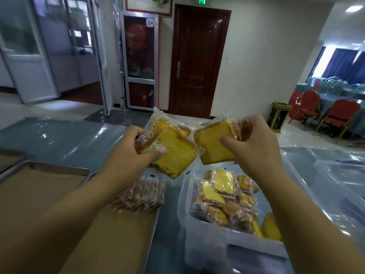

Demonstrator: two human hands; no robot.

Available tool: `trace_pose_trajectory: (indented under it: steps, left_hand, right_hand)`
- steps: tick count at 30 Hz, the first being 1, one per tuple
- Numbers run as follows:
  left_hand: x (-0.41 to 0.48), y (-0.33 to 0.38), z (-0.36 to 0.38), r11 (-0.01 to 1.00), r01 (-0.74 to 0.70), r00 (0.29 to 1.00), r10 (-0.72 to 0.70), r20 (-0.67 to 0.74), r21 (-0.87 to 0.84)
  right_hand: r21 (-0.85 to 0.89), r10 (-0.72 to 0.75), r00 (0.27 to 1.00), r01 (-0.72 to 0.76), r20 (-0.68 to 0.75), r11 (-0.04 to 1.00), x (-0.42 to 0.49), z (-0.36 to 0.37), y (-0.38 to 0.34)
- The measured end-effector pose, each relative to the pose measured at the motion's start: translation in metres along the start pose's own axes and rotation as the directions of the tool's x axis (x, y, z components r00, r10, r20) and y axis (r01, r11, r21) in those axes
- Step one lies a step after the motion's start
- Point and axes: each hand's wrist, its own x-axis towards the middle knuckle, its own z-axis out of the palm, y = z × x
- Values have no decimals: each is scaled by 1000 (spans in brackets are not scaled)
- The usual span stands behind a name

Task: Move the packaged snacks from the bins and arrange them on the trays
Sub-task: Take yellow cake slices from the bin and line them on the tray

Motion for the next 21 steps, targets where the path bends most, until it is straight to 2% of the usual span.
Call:
trace_pose_trajectory:
  steps: [6,12,14,18,21]
  left_hand:
    - [-86,-55,-108,992,127,986,-127,-107,-4]
    - [-160,-127,-206,947,314,941,-320,-112,-70]
    - [-175,-150,-231,925,374,919,-379,-109,-68]
    - [-185,-192,-270,876,478,867,-482,-123,-65]
    - [-175,-218,-288,837,539,830,-547,-110,-98]
  right_hand:
    - [93,30,980,-50,198,994,-77,73,-73]
    - [50,160,899,-196,407,979,-159,168,-121]
    - [-5,184,870,-204,458,979,-180,198,-133]
    - [-33,219,817,-238,533,971,-201,249,-150]
    - [-14,206,828,-233,522,972,-204,283,-159]
